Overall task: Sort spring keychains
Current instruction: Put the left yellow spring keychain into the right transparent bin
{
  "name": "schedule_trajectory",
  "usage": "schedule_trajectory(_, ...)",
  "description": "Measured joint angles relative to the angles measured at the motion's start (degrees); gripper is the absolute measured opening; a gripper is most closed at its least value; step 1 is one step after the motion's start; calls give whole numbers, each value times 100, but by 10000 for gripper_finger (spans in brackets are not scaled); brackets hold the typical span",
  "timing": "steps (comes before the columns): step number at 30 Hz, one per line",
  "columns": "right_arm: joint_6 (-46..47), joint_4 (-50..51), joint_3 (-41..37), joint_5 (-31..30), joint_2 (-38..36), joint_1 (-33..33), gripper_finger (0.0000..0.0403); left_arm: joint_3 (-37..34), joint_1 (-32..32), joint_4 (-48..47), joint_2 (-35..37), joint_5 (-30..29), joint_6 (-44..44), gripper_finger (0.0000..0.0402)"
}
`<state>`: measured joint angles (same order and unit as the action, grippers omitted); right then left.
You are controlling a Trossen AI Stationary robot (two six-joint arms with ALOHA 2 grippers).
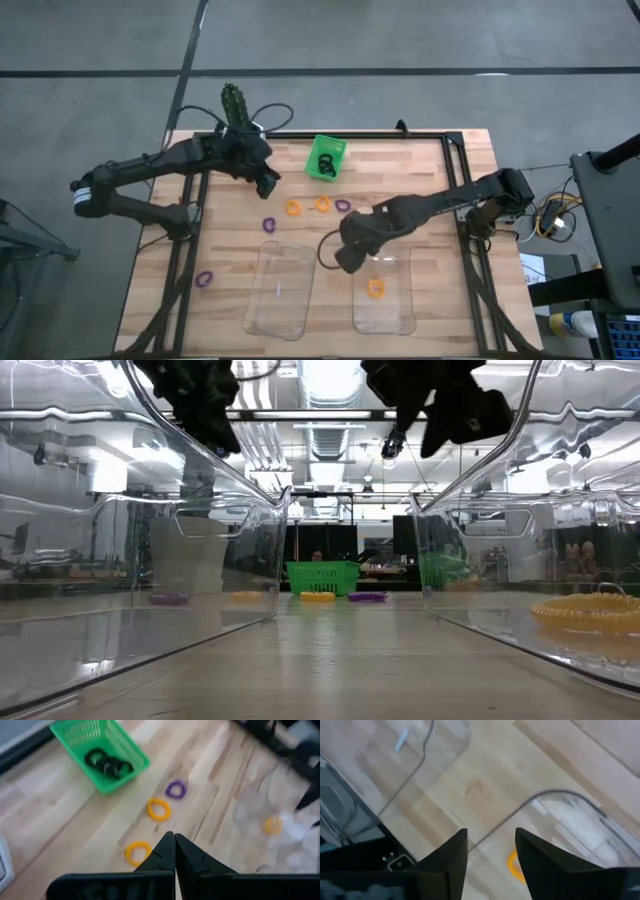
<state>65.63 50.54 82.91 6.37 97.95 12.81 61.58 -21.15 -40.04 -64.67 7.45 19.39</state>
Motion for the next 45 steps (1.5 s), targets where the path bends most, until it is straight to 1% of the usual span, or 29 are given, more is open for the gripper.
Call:
schedule_trajectory(4,126,0,50,-59,0,-65,152,-2,12,-236,-467,406,-81,30)
schedule_trajectory(9,361,1,66,-58,2,-69,147,-2,22,-248,-1170,502,-193,81)
schedule_trajectory(12,465,9,66,-50,2,-23,142,-2,18,-222,-1547,490,-415,96)
schedule_trajectory(14,388,23,93,16,2,22,139,-2,23,-133,-1794,471,-708,98)
schedule_trajectory(18,152,17,141,435,-13,86,132,-2,31,-87,-2250,463,-1271,98)
schedule_trajectory(20,140,18,141,442,-13,97,129,25,24,-90,-2467,375,-1490,98)
schedule_trajectory(23,147,16,141,416,-13,90,128,85,22,-52,-2740,83,-1727,98)
schedule_trajectory(30,258,11,138,265,-15,160,129,111,26,69,-3267,-6,-1831,98)
schedule_trajectory(32,278,9,136,265,-15,165,128,111,28,139,-3375,-91,-1924,98)
schedule_trajectory(35,280,4,136,254,-15,169,126,107,27,253,-3458,-475,-1945,98)
schedule_trajectory(37,284,4,136,245,-15,169,125,109,26,380,-3473,-594,-1944,98)
schedule_trajectory(41,306,0,134,243,-15,169,125,107,33,550,-3474,-577,-1954,98)
schedule_trajectory(45,341,-10,134,241,-15,169,121,103,33,538,-3474,-397,-2059,98)
